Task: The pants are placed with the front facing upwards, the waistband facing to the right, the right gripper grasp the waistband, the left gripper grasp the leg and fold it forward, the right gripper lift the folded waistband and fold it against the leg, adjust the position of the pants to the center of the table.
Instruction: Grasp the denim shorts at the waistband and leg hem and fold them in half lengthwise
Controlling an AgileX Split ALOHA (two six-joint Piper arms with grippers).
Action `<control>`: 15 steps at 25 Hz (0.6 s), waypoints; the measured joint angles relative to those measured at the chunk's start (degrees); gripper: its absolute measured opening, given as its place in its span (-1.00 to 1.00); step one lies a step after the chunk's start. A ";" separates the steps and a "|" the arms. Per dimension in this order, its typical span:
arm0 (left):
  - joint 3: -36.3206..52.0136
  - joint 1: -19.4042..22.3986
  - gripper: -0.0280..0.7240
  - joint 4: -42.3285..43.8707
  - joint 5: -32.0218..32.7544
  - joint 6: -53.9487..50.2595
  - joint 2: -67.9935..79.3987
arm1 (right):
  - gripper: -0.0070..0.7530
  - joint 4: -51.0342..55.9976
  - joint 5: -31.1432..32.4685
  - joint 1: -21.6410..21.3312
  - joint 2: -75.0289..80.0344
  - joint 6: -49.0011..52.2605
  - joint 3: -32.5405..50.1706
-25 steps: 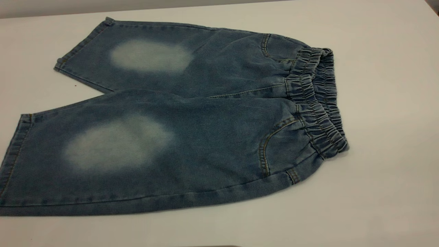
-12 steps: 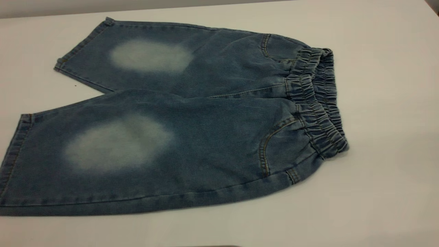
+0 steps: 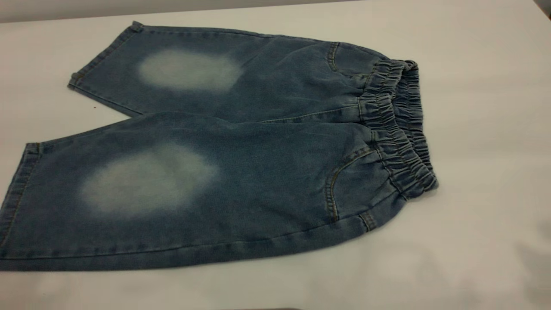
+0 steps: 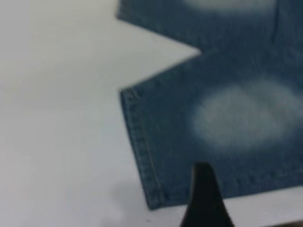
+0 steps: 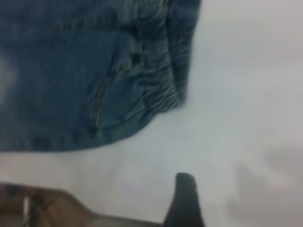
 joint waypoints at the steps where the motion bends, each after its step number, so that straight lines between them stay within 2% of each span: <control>1: 0.00 0.00 0.25 -0.89 -0.63 0.66 3.30 | 0.44 1.76 -0.57 0.00 2.86 -1.93 0.00; 4: 0.00 0.00 0.25 -2.18 -1.85 1.26 10.31 | 0.54 8.23 -2.67 0.00 9.95 -5.45 0.00; 8: -0.04 0.00 0.25 -2.60 -2.74 1.31 18.45 | 0.53 17.07 -7.75 0.00 19.38 -10.13 -0.11; 15: -0.29 0.00 0.25 -6.12 -4.89 3.56 28.64 | 0.51 31.13 -13.02 0.00 35.04 -21.59 -0.30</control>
